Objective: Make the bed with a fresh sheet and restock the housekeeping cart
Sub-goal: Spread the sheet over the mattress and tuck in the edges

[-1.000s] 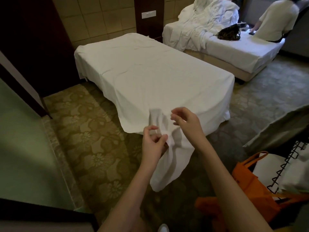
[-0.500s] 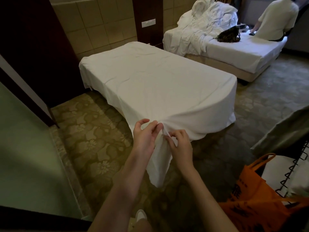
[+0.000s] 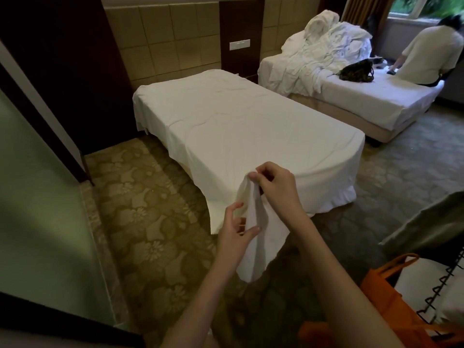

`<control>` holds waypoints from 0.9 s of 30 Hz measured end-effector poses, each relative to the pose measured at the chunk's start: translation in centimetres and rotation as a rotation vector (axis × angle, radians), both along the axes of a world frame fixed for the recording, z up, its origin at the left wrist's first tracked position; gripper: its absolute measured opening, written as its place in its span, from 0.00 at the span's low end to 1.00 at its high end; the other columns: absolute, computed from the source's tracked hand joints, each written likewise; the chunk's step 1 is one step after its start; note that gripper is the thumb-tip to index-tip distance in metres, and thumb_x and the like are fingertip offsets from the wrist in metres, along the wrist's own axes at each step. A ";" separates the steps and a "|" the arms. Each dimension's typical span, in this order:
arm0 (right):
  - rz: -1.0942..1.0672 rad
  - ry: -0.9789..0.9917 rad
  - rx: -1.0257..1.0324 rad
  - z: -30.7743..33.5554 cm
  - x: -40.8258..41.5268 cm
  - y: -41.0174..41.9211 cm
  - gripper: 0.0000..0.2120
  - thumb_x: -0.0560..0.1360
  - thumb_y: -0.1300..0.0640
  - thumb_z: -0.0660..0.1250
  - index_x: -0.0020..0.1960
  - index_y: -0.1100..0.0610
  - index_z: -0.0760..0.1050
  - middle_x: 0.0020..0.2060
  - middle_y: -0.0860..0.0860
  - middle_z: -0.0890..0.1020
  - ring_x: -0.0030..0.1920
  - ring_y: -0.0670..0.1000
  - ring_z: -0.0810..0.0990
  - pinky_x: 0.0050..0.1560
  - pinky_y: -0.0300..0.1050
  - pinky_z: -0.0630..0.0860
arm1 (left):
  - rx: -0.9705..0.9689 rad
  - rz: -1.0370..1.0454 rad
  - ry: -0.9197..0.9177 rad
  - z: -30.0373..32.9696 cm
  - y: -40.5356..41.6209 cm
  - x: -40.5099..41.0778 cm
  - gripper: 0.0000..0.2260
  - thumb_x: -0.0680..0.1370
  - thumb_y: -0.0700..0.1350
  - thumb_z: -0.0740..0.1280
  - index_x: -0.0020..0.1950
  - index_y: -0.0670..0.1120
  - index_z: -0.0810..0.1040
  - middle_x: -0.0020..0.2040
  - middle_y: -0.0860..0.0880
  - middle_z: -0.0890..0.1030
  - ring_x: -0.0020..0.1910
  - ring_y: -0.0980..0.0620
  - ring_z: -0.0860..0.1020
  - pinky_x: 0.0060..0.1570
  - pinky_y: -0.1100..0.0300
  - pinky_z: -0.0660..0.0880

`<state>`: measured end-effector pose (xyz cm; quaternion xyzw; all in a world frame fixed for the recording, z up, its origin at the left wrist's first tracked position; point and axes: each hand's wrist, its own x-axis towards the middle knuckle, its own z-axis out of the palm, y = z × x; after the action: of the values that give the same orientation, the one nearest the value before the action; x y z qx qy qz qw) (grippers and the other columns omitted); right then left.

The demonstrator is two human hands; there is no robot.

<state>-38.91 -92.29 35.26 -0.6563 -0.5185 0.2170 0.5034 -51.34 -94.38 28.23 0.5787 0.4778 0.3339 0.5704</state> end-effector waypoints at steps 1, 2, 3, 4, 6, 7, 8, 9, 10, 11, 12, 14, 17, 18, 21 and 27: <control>0.004 0.016 -0.004 0.2 0.1 0.2 0.07 0.75 0.56 0.68 0.43 0.60 0.78 0.36 0.52 0.80 0.38 0.52 0.79 0.42 0.47 0.77 | 0.038 0.022 0.009 0.2 0.1 0.2 0.22 0.74 0.43 0.71 0.59 0.62 0.65 0.46 0.50 0.81 0.46 0.51 0.79 0.42 0.61 0.75; 0.008 0.047 -0.008 0.4 0.2 0.3 0.07 0.76 0.56 0.68 0.42 0.60 0.78 0.36 0.52 0.80 0.37 0.52 0.79 0.42 0.46 0.79 | 0.063 0.042 -0.003 0.4 0.1 0.3 0.21 0.75 0.42 0.71 0.58 0.60 0.66 0.43 0.50 0.82 0.43 0.49 0.80 0.39 0.60 0.75; 0.018 0.095 -0.009 0.6 0.4 0.4 0.06 0.76 0.57 0.67 0.42 0.59 0.77 0.36 0.52 0.80 0.38 0.51 0.79 0.42 0.44 0.80 | 0.074 0.059 -0.034 0.8 0.1 0.3 0.20 0.75 0.41 0.71 0.57 0.59 0.67 0.42 0.50 0.83 0.42 0.49 0.81 0.40 0.57 0.77; 0.035 0.152 -0.012 0.6 0.7 0.4 0.05 0.76 0.59 0.67 0.43 0.59 0.77 0.37 0.52 0.80 0.39 0.51 0.80 0.42 0.42 0.81 | 0.075 0.077 -0.071 1.3 0.2 0.1 0.20 0.74 0.41 0.71 0.57 0.59 0.67 0.43 0.50 0.83 0.43 0.49 0.82 0.42 0.52 0.80; 0.056 0.205 -0.016 0.0 1.1 -0.4 0.02 0.77 0.60 0.66 0.48 0.57 0.77 0.43 0.50 0.81 0.45 0.50 0.81 0.46 0.41 0.81 | 0.081 0.117 -0.134 2.5 0.8 -0.2 0.20 0.74 0.39 0.71 0.56 0.59 0.67 0.44 0.49 0.84 0.44 0.50 0.83 0.44 0.49 0.81; 0.044 0.187 -0.016 -0.7 1.3 -1.1 0.04 0.77 0.60 0.66 0.51 0.56 0.76 0.46 0.49 0.81 0.48 0.48 0.80 0.48 0.40 0.80 | 0.089 0.136 -0.161 3.1 1.2 -0.4 0.20 0.74 0.39 0.71 0.55 0.59 0.67 0.44 0.48 0.84 0.43 0.50 0.83 0.44 0.50 0.81; 0.029 0.155 -0.010 -1.7 1.3 -2.0 0.06 0.76 0.59 0.67 0.53 0.55 0.76 0.48 0.47 0.81 0.50 0.46 0.79 0.49 0.37 0.78 | 0.095 0.158 -0.180 3.6 1.8 -0.5 0.20 0.74 0.38 0.71 0.55 0.59 0.67 0.43 0.46 0.84 0.43 0.48 0.83 0.43 0.51 0.81; 0.014 0.129 -0.003 -2.7 1.2 -3.0 0.07 0.76 0.59 0.68 0.54 0.54 0.75 0.49 0.46 0.80 0.51 0.45 0.79 0.50 0.35 0.77 | 0.093 0.181 -0.188 4.2 2.4 -0.6 0.20 0.74 0.38 0.71 0.57 0.57 0.68 0.41 0.43 0.83 0.41 0.46 0.82 0.42 0.51 0.79; 0.008 0.119 0.003 -3.7 1.0 -4.0 0.09 0.74 0.58 0.69 0.54 0.53 0.75 0.50 0.45 0.80 0.52 0.44 0.78 0.50 0.34 0.77 | 0.073 0.203 -0.194 4.7 3.0 -0.6 0.19 0.74 0.38 0.71 0.59 0.54 0.69 0.38 0.40 0.81 0.38 0.45 0.80 0.39 0.52 0.78; 0.013 0.123 0.004 -4.6 0.8 -4.9 0.11 0.73 0.55 0.71 0.54 0.52 0.75 0.50 0.44 0.79 0.52 0.44 0.78 0.51 0.35 0.77 | 0.036 0.224 -0.218 5.1 3.4 -0.6 0.19 0.74 0.37 0.70 0.61 0.51 0.69 0.37 0.40 0.78 0.35 0.47 0.78 0.35 0.56 0.77; 0.028 0.128 0.003 -5.5 0.6 -5.7 0.14 0.71 0.51 0.72 0.54 0.50 0.75 0.51 0.43 0.78 0.52 0.42 0.77 0.52 0.36 0.77 | -0.012 0.240 -0.257 5.6 3.8 -0.5 0.18 0.75 0.36 0.70 0.61 0.48 0.69 0.36 0.42 0.77 0.33 0.50 0.78 0.33 0.60 0.76; 0.072 0.106 0.009 -6.9 0.1 -6.5 0.19 0.64 0.42 0.72 0.52 0.45 0.73 0.52 0.39 0.75 0.54 0.40 0.74 0.54 0.36 0.74 | -0.079 0.263 -0.315 6.4 4.4 -0.5 0.17 0.75 0.34 0.69 0.60 0.46 0.70 0.39 0.44 0.78 0.33 0.54 0.78 0.31 0.65 0.76; 0.126 0.037 0.018 -8.0 -0.9 -6.5 0.22 0.61 0.37 0.70 0.53 0.38 0.70 0.54 0.34 0.70 0.58 0.38 0.68 0.57 0.32 0.67 | -0.121 0.264 -0.367 7.3 5.4 -0.4 0.16 0.75 0.33 0.69 0.59 0.43 0.70 0.43 0.42 0.78 0.36 0.52 0.79 0.31 0.64 0.77; 0.133 0.001 0.020 -8.2 -1.3 -6.3 0.23 0.61 0.36 0.70 0.53 0.37 0.68 0.55 0.32 0.68 0.59 0.37 0.66 0.57 0.28 0.64 | -0.133 0.269 -0.377 7.5 5.8 -0.4 0.15 0.75 0.33 0.69 0.58 0.43 0.71 0.45 0.40 0.78 0.38 0.50 0.79 0.33 0.64 0.78; 0.108 -0.088 0.010 -8.3 -2.0 -5.7 0.25 0.60 0.34 0.69 0.53 0.36 0.64 0.56 0.30 0.62 0.60 0.33 0.60 0.55 0.20 0.58 | -0.148 0.293 -0.359 7.8 6.5 -0.6 0.14 0.75 0.33 0.69 0.57 0.43 0.71 0.51 0.37 0.78 0.43 0.48 0.79 0.36 0.62 0.79; 0.029 -0.210 0.124 -9.6 -2.0 -4.3 0.16 0.68 0.38 0.66 0.50 0.46 0.73 0.54 0.40 0.70 0.56 0.41 0.65 0.56 0.22 0.60 | -0.165 0.323 -0.358 8.4 7.3 -0.7 0.14 0.75 0.32 0.68 0.57 0.42 0.71 0.52 0.38 0.78 0.46 0.47 0.79 0.40 0.60 0.80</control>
<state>-40.94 -96.55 25.62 -0.6354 -0.5902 0.1221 0.4827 -52.00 -87.06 36.59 0.3782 0.4810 0.4776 0.6305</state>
